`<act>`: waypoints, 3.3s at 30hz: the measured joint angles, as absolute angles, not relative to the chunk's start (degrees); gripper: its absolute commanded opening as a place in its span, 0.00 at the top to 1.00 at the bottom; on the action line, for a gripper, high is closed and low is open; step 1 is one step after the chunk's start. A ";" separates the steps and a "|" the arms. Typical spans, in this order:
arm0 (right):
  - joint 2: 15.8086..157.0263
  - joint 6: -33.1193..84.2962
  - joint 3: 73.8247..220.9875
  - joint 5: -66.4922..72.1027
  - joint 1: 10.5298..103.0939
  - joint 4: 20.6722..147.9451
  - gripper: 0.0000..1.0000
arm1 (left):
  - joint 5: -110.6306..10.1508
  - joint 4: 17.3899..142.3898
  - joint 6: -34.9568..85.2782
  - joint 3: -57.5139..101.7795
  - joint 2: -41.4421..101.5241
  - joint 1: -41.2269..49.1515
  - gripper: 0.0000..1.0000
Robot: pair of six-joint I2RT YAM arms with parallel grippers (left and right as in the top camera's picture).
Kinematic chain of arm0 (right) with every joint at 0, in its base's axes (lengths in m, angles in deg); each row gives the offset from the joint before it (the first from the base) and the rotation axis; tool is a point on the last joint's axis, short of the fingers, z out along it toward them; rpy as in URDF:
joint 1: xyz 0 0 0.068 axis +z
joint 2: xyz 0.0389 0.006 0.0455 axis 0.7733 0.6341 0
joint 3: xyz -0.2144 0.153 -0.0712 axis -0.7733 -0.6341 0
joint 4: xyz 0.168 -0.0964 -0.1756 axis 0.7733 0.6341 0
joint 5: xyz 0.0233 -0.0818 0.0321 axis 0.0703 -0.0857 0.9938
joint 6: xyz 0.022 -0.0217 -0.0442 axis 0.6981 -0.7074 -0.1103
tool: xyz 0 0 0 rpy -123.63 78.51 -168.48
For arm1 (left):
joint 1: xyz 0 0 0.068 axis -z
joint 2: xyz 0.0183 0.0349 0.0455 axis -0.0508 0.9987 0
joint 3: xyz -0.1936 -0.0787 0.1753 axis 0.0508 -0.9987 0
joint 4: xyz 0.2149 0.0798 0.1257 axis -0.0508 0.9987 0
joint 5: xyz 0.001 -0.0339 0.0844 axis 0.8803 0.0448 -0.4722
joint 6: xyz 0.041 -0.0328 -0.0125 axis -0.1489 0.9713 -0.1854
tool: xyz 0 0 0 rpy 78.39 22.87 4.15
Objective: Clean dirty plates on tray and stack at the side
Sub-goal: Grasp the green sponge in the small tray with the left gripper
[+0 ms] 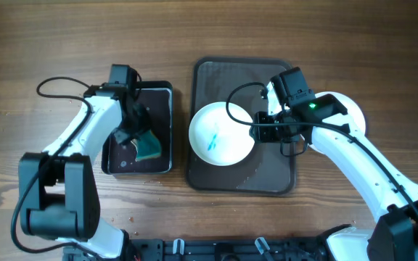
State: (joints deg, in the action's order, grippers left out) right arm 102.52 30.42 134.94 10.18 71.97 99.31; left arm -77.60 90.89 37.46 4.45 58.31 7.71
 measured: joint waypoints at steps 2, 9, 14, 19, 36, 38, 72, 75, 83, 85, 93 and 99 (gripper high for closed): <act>102.52 30.44 134.94 10.20 71.97 99.31 0.56 | -77.89 89.47 36.60 4.45 58.44 7.38 0.96; 102.52 30.42 134.94 10.20 71.97 99.71 0.57 | -78.46 87.22 32.10 4.47 58.53 7.45 0.85; 102.52 30.42 134.94 10.20 71.97 100.25 0.57 | -78.46 91.77 29.54 5.26 58.53 7.45 0.34; 102.52 30.42 134.94 10.20 71.97 100.34 0.57 | -78.46 91.64 29.15 5.83 58.53 7.45 0.37; 102.52 30.42 134.94 10.20 71.97 100.38 0.58 | -77.89 83.97 23.29 5.87 64.06 8.74 0.96; 102.52 30.42 134.94 10.20 71.97 100.49 0.58 | -78.04 84.34 23.29 5.91 64.04 8.67 0.96; 102.52 30.42 134.94 10.20 71.97 100.54 0.58 | -76.82 92.56 29.72 -4.69 56.52 8.48 0.96; 102.52 30.42 134.94 10.20 71.97 100.60 0.59 | -77.52 93.43 29.94 -4.05 56.65 8.43 0.96; 102.52 30.42 134.94 10.20 71.97 100.62 0.59 | -77.30 104.69 29.56 6.18 57.72 8.43 0.32; 102.52 30.42 134.94 10.20 71.97 100.62 0.59 | -77.17 106.33 29.72 9.15 57.72 8.43 0.24; 102.54 30.42 134.94 10.20 71.97 101.24 0.59 | -77.17 107.44 29.48 11.97 57.72 8.43 0.23; 102.52 30.42 134.94 10.20 71.97 101.24 0.59 | -77.15 101.58 29.06 10.96 57.72 8.54 0.25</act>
